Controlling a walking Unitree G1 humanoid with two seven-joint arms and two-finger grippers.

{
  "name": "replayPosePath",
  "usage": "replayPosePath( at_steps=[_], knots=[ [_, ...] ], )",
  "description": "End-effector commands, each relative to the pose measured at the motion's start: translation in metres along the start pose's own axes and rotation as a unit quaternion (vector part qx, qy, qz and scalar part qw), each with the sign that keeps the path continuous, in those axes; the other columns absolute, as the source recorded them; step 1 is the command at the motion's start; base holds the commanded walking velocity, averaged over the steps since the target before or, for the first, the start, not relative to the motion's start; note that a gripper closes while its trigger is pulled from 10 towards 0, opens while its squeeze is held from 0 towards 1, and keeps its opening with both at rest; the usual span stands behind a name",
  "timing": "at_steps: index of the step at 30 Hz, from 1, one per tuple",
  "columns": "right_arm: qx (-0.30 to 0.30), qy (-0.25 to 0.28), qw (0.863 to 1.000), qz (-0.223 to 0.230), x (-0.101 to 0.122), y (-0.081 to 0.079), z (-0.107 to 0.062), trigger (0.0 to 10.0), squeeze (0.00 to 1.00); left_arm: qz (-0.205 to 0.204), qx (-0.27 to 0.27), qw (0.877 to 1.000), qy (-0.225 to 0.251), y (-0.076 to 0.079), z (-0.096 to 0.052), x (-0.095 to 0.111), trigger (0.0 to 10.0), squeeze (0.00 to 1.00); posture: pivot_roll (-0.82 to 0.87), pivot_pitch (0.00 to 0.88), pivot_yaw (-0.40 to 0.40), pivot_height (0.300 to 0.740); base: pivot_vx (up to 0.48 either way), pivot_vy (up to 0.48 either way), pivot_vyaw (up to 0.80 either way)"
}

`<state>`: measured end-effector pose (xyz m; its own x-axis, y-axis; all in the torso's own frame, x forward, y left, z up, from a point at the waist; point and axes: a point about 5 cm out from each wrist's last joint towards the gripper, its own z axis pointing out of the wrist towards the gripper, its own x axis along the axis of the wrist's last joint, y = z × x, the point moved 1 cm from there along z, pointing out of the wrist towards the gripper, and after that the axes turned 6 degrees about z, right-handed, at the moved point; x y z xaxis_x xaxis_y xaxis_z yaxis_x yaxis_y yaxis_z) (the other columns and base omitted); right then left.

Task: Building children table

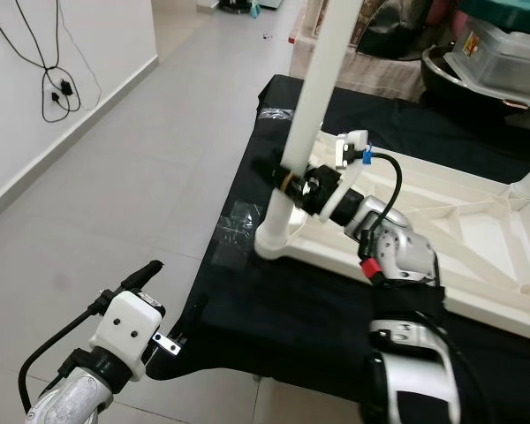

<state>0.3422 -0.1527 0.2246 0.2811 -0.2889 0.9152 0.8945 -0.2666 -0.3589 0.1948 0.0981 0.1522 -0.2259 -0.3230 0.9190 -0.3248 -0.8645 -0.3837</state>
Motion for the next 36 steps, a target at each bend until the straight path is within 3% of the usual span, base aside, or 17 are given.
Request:
replayPosePath(
  at_steps=[1, 4, 5, 12, 15, 16, 18, 19, 20, 22, 23, 24, 26, 32, 33, 34, 36],
  knots=[
    [0.055, -0.023, 0.998, -0.002, -0.004, -0.006, 0.014, 10.0, 0.0, -0.005, -0.005, 1.0, -0.007, 0.003, -0.002, -0.002, 10.0, 0.0, 0.12, 0.109, -0.137, 0.74, 0.0, 0.0, 0.0],
    [0.04, -0.029, 0.999, -0.018, -0.006, 0.0, 0.02, 10.0, 0.0, -0.004, -0.004, 1.0, -0.008, 0.004, -0.002, -0.002, 10.0, 0.0, 0.12, 0.103, -0.144, 0.74, 0.0, 0.0, 0.0],
    [0.009, -0.031, 0.999, -0.036, -0.008, 0.007, 0.027, 0.0, 0.0, -0.006, -0.004, 1.0, -0.008, 0.004, -0.002, -0.003, 10.0, 0.0, 0.12, 0.103, -0.144, 0.74, 0.0, 0.0, 0.0],
    [-0.114, -0.026, 0.991, -0.069, -0.011, 0.026, 0.033, 0.0, 0.0, -0.008, -0.005, 1.0, -0.01, 0.006, -0.003, -0.003, 10.0, 0.0, 0.13, 0.085, -0.149, 0.74, 0.0, 0.0, 0.0],
    [-0.177, -0.012, 0.981, -0.076, -0.007, 0.033, 0.03, 0.0, 0.0, -0.007, -0.005, 1.0, -0.01, 0.005, -0.002, -0.003, 10.0, 0.0, 0.12, 0.095, -0.147, 0.74, 0.0, 0.0, 0.0],
    [-0.272, 0.03, 0.959, -0.08, -0.001, 0.042, 0.027, 0.0, 0.0, -0.007, -0.005, 1.0, -0.01, 0.005, -0.002, -0.003, 10.0, 0.0, 0.11, 0.095, -0.142, 0.74, 0.0, 0.0, 0.0],
    [-0.272, 0.03, 0.959, -0.08, -0.001, 0.042, 0.027, 0.0, 0.0, -0.007, -0.005, 1.0, -0.01, 0.005, -0.002, -0.003, 10.0, 0.0, 0.11, 0.095, -0.142, 0.74, 0.0, 0.0, 0.0],
    [-0.396, 0.077, 0.912, -0.077, 0.003, 0.052, 0.016, 0.0, 0.0, -0.007, -0.004, 1.0, -0.011, 0.004, -0.002, -0.004, 10.0, 0.0, 0.11, 0.096, -0.135, 0.74, 0.0, 0.0, 0.0],
    [-0.396, 0.077, 0.912, -0.077, 0.003, 0.052, 0.016, 0.0, 0.0, -0.007, -0.004, 1.0, -0.011, 0.004, -0.002, -0.004, 10.0, 0.0, 0.11, 0.096, -0.135, 0.74, 0.0, 0.0, 0.0],
    [-0.596, 0.132, 0.787, -0.089, -0.001, 0.051, -0.015, 0.0, 0.0, -0.008, -0.006, 1.0, -0.012, 0.005, -0.002, -0.004, 10.0, 0.0, 0.11, 0.095, -0.133, 0.74, 0.0, 0.0, 0.0],
    [-0.596, 0.132, 0.787, -0.089, -0.001, 0.051, -0.015, 0.0, 0.0, -0.008, -0.006, 1.0, -0.012, 0.005, -0.002, -0.004, 10.0, 0.0, 0.11, 0.095, -0.133, 0.74, 0.0, 0.0, 0.0],
    [-0.65, 0.145, 0.741, -0.087, -0.006, 0.045, -0.025, 0.0, 0.0, -0.008, -0.007, 1.0, -0.012, 0.005, -0.002, -0.005, 10.0, 0.0, 0.12, 0.089, -0.137, 0.74, 0.0, 0.0, 0.0],
    [-0.675, 0.15, 0.718, -0.077, -0.013, 0.039, -0.026, 0.0, 0.0, -0.007, -0.008, 1.0, -0.012, 0.005, -0.002, -0.005, 10.0, 0.0, 0.12, 0.094, -0.137, 0.74, 0.0, 0.0, 0.0],
    [-0.687, 0.139, 0.712, -0.054, -0.03, 0.026, -0.005, 0.0, 0.0, -0.005, -0.008, 1.0, -0.013, 0.006, -0.001, -0.005, 10.0, 0.0, 0.11, 0.097, -0.14, 0.74, 0.0, 0.0, 0.0],
    [-0.667, 0.15, 0.728, -0.051, -0.029, 0.025, 0.003, 8.6, 0.0, -0.005, -0.007, 1.0, -0.013, 0.006, -0.001, -0.004, 10.0, 0.0, 0.11, 0.096, -0.14, 0.74, 0.0, 0.0, 0.0],
    [-0.632, 0.173, 0.754, -0.053, -0.021, 0.023, 0.011, 10.0, 0.0, -0.005, -0.007, 1.0, -0.013, 0.006, -0.001, -0.005, 10.0, 0.0, 0.11, 0.095, -0.137, 0.74, 0.0, 0.0, 0.0],
    [-0.606, 0.189, 0.77, -0.056, -0.016, 0.022, 0.017, 10.0, 0.0, -0.005, -0.007, 1.0, -0.013, 0.006, -0.001, -0.005, 10.0, 0.0, 0.11, 0.095, -0.137, 0.74, 0.0, 0.0, 0.0]
  ],
)
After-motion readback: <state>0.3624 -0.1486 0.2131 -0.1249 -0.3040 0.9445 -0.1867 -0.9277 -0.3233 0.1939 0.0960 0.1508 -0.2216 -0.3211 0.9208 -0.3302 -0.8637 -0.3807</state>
